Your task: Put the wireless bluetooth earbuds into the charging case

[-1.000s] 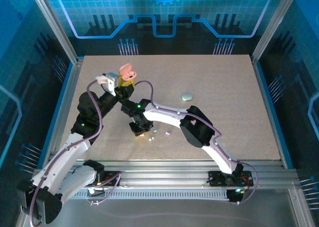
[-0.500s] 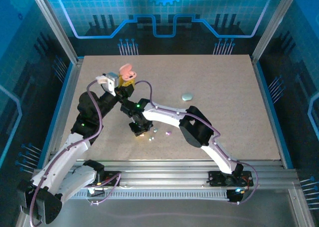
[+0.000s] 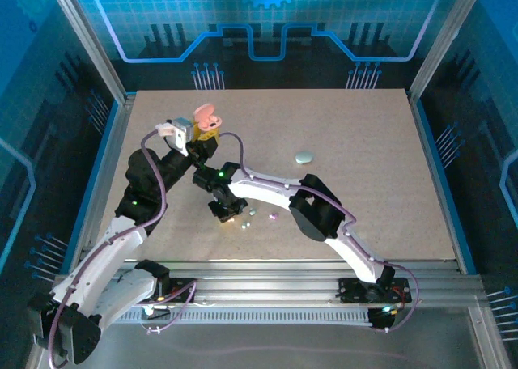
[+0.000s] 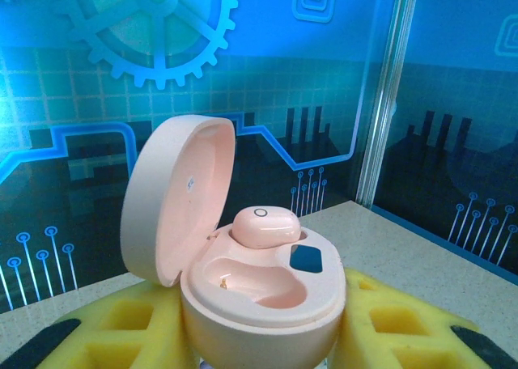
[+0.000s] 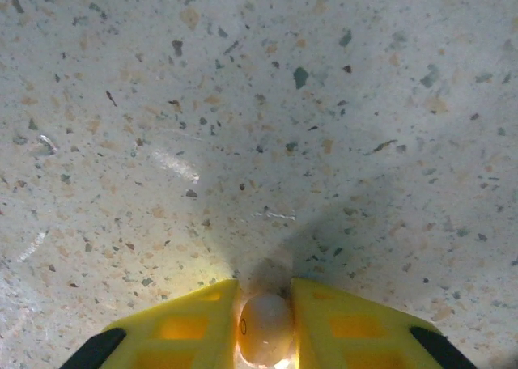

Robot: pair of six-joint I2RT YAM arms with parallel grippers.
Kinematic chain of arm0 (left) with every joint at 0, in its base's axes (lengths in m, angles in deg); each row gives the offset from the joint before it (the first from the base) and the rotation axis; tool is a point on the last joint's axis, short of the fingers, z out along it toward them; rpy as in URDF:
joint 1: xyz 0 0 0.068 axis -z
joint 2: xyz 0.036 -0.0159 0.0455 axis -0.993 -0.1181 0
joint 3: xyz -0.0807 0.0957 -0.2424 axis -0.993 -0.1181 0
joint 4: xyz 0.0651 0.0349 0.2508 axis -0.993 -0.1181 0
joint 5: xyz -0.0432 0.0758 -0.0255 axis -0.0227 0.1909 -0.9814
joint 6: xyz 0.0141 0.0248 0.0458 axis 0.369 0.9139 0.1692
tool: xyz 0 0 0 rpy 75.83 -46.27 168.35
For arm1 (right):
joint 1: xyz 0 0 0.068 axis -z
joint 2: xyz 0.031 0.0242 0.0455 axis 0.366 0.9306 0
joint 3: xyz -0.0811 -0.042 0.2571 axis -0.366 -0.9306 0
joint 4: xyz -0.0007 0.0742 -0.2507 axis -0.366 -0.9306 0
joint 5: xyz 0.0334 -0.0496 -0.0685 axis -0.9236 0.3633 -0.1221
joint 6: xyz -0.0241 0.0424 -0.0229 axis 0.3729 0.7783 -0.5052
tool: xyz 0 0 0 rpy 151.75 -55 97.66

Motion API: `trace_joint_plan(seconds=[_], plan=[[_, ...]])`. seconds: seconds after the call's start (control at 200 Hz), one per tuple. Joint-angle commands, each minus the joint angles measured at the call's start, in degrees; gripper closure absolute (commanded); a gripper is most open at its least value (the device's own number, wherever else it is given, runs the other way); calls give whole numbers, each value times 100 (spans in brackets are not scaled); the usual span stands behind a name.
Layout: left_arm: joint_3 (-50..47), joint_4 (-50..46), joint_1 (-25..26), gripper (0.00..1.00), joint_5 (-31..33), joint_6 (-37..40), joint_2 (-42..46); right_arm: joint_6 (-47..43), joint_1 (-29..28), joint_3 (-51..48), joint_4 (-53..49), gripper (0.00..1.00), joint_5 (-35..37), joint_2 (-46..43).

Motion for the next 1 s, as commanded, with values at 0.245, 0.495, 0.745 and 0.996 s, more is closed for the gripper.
trace_joint_plan(seconds=[0.245, 0.495, 0.745, 0.996], plan=[[-26, 15, -47, 65, -12, -5, 59, 219, 148, -1309, 722, 79, -154, -1335], [-29, 115, -36, 65, -279, -86, -188, 516, 1009, -2867, 1880, 78, -1266, -2996], [-203, 758, 277, 66, -741, 46, -809, 886, 2256, -4100, 2844, 78, -2685, -4772], [-291, 1694, 832, 66, -950, 376, -1665, 916, 2949, -3939, 2667, 77, -3251, -5953]])
